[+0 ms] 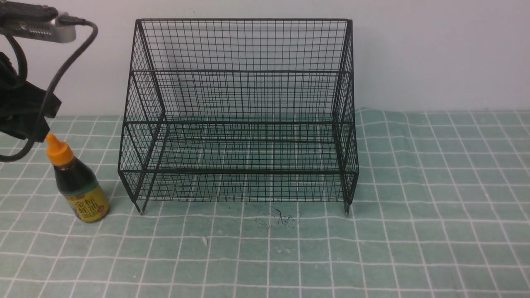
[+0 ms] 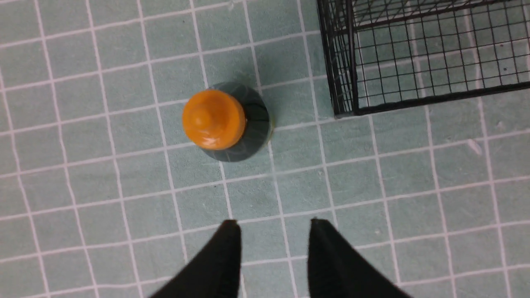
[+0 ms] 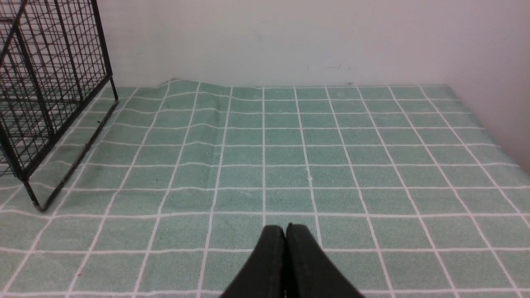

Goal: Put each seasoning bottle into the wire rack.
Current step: Use the left arm to grab the condiment bottle closest to it, then use the left arm to put the condiment bottle back on the shelf

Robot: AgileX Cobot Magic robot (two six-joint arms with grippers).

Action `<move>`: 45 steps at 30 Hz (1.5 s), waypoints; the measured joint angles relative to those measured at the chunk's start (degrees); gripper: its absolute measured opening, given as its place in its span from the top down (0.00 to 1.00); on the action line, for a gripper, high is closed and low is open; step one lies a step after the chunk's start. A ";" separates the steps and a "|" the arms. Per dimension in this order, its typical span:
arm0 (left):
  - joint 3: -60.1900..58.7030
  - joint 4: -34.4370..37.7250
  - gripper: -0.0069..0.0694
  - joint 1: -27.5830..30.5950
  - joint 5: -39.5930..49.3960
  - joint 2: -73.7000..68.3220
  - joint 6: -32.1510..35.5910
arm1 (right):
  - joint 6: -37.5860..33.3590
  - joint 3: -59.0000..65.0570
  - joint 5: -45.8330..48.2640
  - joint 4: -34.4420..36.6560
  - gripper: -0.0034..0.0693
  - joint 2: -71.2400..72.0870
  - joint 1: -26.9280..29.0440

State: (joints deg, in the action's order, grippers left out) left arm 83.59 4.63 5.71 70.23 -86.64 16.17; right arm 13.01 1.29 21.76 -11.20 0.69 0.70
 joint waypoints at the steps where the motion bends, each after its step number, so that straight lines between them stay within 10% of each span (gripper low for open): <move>1: 0.00 -0.27 0.51 0.00 -0.83 -0.68 0.10 | 0.00 0.00 0.00 0.00 0.97 0.00 0.00; 7: 0.02 -3.51 0.10 0.00 -6.14 -5.10 0.16 | 0.00 0.00 0.00 0.00 0.97 0.00 0.00; 12: 0.02 -4.63 0.02 0.00 -9.69 -10.15 0.16 | 0.00 0.00 0.00 0.00 0.97 0.00 0.00; 18: 0.02 -5.97 0.13 0.00 -10.75 -14.92 -1.16 | 0.00 0.00 0.00 0.00 0.97 0.00 0.00; 22: 0.02 -6.02 0.52 0.00 -10.06 -15.89 -3.87 | 0.00 0.00 0.00 0.00 0.97 0.00 0.00; 35: 11.82 -5.91 0.53 -0.76 1.35 -5.80 -8.20 | 0.00 0.00 0.00 0.00 0.97 0.00 0.00; 45: 18.32 -3.28 0.53 -16.09 3.02 -1.41 -12.85 | 0.00 0.00 0.00 0.00 0.97 0.00 0.00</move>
State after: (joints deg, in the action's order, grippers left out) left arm 101.92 1.36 -10.38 73.25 -88.04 3.32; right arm 13.01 1.29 21.76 -11.20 0.69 0.70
